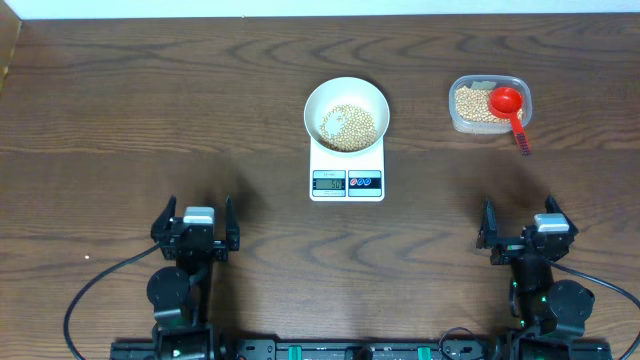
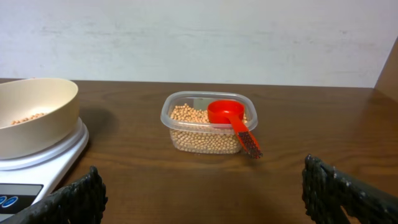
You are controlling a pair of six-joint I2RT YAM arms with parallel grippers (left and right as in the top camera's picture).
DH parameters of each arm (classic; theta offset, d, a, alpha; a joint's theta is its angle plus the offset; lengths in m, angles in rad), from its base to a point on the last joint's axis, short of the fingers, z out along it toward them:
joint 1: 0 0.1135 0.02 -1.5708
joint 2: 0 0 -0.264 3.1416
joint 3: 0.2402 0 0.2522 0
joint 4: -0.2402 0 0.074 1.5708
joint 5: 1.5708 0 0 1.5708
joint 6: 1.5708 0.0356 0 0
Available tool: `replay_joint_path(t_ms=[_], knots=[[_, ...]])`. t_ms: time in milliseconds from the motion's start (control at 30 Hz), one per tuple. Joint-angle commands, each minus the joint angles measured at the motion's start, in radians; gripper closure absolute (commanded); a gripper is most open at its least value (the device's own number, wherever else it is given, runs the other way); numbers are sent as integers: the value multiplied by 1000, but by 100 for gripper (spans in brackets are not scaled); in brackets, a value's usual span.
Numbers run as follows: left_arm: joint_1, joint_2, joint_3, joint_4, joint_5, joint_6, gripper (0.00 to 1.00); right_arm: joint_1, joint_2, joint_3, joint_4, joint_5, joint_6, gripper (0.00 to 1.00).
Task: Scoop item into bowl and weigh 50g on scale
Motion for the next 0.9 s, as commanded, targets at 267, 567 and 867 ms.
replay_joint_path(t_ms=[267,567,867], knots=[[-2,-175,-2,-167,-38,26,8,13,-8,-3,-3,0,-5,1],[-31,-175,-2,-165,-38,26,8,13,-8,-3,-3,0,-5,1],[-32,-172,-2,-165,-38,26,7,13,-8,-3,-3,0,-5,1]])
